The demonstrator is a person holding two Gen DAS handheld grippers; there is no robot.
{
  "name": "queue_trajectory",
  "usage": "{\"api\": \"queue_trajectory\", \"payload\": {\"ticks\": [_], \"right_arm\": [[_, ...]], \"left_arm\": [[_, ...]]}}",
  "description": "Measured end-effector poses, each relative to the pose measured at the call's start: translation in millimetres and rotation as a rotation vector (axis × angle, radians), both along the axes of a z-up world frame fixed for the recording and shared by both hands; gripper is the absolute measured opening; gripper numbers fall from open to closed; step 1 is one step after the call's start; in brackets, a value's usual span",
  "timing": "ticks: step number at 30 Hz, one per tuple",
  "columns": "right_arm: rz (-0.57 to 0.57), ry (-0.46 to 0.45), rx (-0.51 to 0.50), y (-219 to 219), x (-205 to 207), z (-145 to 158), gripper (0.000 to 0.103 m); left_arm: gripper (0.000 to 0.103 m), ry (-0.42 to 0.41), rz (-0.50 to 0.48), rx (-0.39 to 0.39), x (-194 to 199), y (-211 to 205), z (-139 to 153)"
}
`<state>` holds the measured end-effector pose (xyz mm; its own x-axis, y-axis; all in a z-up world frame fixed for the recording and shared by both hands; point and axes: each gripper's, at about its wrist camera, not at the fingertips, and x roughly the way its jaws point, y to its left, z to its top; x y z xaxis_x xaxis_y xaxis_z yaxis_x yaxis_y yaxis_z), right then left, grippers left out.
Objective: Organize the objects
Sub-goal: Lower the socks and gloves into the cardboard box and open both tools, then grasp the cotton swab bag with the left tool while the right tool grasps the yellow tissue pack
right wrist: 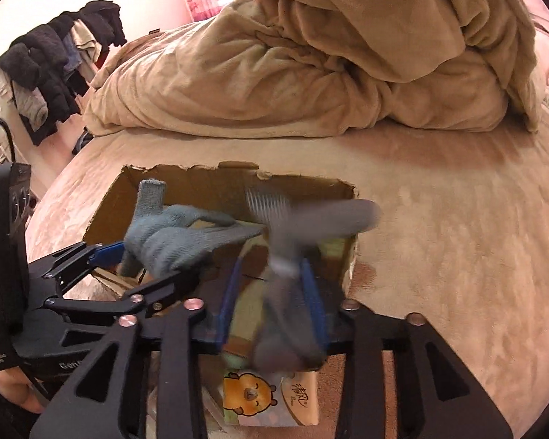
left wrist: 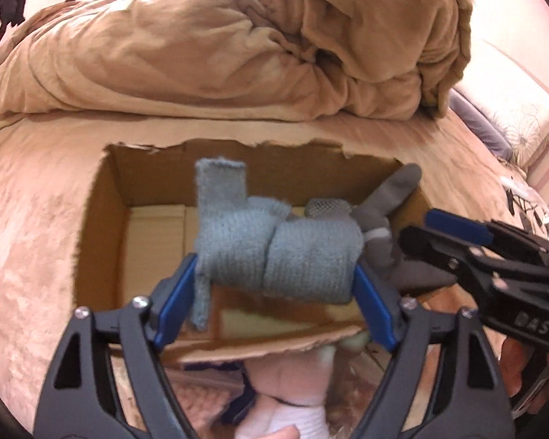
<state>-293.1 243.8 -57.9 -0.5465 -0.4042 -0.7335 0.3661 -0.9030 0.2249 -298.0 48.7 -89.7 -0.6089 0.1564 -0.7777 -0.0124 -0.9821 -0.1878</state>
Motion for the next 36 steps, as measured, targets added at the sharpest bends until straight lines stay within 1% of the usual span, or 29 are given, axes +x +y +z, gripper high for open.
{"api": "queue_trajectory", "payload": {"ticks": [1, 2, 3, 5, 9, 12, 13, 15, 17, 18, 19, 21, 26, 29, 31, 34, 36], "right_arm": [[0.000, 0.003, -0.007, 1.5, 2.2, 2.9, 0.060], [-0.003, 0.007, -0.009, 1.9, 3.3, 5.0, 0.063], [-0.007, 0.012, -0.010, 2.9, 5.6, 8.4, 0.064], [-0.014, 0.025, -0.008, 4.9, 11.8, 16.9, 0.064], [-0.035, 0.058, -0.008, 9.0, 29.1, 36.2, 0.064], [-0.043, 0.085, -0.012, 10.1, 44.5, 53.4, 0.064], [-0.042, 0.094, -0.012, 10.0, 50.0, 58.9, 0.064], [-0.042, 0.120, -0.009, 9.4, 64.9, 72.8, 0.064], [-0.039, 0.145, -0.009, 9.2, 80.0, 86.5, 0.064], [-0.038, 0.156, -0.005, 8.9, 86.8, 92.0, 0.064], [-0.038, 0.169, 0.000, 8.5, 93.8, 97.7, 0.065], [-0.037, 0.201, 0.008, 8.5, 109.3, 108.8, 0.065], [-0.049, 0.251, 0.022, 11.1, 144.0, 128.6, 0.068], [-0.051, 0.276, 0.038, 11.0, 162.6, 136.7, 0.070], [-0.052, 0.284, 0.033, 11.9, 171.4, 139.9, 0.074], [-0.052, 0.287, 0.038, 14.0, 181.0, 138.9, 0.076], [-0.059, 0.269, 0.055, 16.0, 183.5, 133.5, 0.076]], "left_arm": [[0.088, 0.001, 0.002, 0.006, 2.5, -2.3, 2.9], [0.091, 0.005, 0.004, 0.008, 5.8, -3.4, 5.3], [0.092, 0.016, 0.006, 0.010, 10.1, -4.7, 9.0], [0.096, 0.033, 0.001, 0.013, 20.5, -6.4, 17.2], [0.099, 0.069, 0.003, 0.014, 41.5, -11.3, 34.7], [0.100, 0.091, 0.006, -0.013, 51.9, -12.0, 46.1], [0.100, 0.110, 0.009, -0.037, 62.7, -12.9, 57.5], [0.100, 0.123, 0.010, -0.039, 73.6, -16.5, 67.4], [0.100, 0.142, 0.013, -0.033, 96.5, -22.6, 87.1], [0.100, 0.145, 0.014, -0.033, 101.4, -23.6, 90.2], [0.100, 0.172, 0.019, -0.026, 118.3, -28.1, 104.1], [0.100, 0.199, 0.024, -0.026, 131.5, -31.0, 115.6], [0.100, 0.281, 0.040, -0.056, 177.2, -40.8, 153.8], [0.100, 0.275, 0.046, -0.072, 190.8, -43.4, 159.9], [0.100, 0.271, 0.056, -0.082, 196.5, -44.9, 157.3], [0.100, 0.252, 0.055, -0.097, 202.7, -49.2, 144.4], [0.100, 0.233, 0.060, -0.112, 205.5, -54.0, 131.7]]}}
